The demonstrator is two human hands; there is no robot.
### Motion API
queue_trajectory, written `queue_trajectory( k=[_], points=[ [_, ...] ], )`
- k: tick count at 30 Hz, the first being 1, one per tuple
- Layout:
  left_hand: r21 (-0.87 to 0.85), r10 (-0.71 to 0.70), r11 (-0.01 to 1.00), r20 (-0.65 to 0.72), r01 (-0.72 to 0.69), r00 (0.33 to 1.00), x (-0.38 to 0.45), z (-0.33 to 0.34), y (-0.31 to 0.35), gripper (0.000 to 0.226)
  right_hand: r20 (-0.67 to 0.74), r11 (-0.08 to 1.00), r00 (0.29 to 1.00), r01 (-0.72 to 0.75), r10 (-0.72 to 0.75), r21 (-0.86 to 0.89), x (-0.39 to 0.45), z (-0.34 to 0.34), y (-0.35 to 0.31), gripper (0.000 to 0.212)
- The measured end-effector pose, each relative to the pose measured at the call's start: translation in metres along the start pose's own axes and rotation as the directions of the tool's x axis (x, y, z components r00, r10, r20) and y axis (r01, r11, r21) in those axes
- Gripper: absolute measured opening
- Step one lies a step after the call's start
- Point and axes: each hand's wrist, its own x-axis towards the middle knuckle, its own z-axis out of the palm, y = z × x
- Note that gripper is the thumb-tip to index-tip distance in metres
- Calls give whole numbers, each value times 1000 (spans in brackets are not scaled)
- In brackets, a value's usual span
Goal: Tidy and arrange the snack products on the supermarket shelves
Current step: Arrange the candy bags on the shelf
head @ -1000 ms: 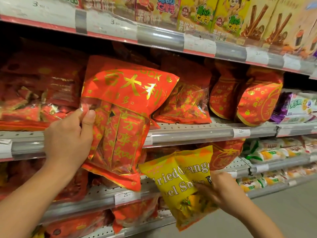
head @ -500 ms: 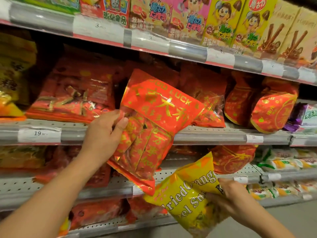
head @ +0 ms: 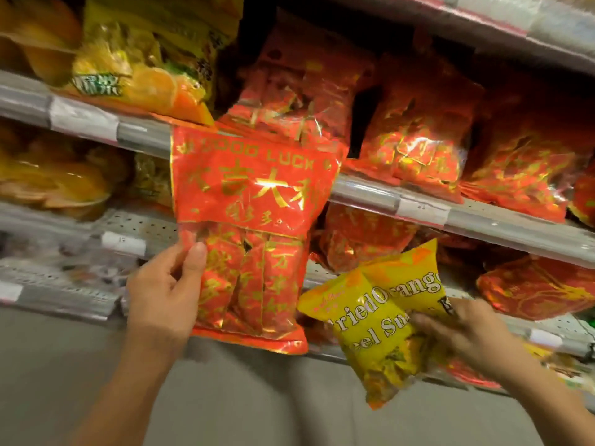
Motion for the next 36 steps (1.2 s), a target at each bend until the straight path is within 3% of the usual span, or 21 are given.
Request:
queue_trajectory(
  k=[4,9,11,13,17,24,28,36],
  points=[
    [95,-28,995,-42,32,999,-9,-44,-44,50,64,992,995,-78,72,102,30,33,-30,45],
    [202,-81,973,-147,110,986,-17,-74,-64,33,69,972,997,3,-20,234,57,73,-75,5],
    [239,-150,949,-234,207,960,-23,-76,-75,39,74,964,997,-20,0,266,66,90,-87,26],
    [167,-233,939,-331,300,914,-24,-79,-83,49,71,954,996,-76,57,291,73,103,-102,46],
    [2,-342,924,-441,381,830,-15,-93,-92,35,43,925,993,-118,110,360,86,119,-130,46],
    [79,-264,930,-534,358,803,6,-96,-125,61,-21,828,972,-190,236,527,128,143,-164,39],
    [132,-205,941,-514,313,833,14,-102,-137,49,-85,762,951,-183,298,621,156,168,-181,44],
    [152,-220,904,-637,400,739,26,-122,-152,41,-139,619,924,-122,356,776,217,206,-246,35]
  ],
)
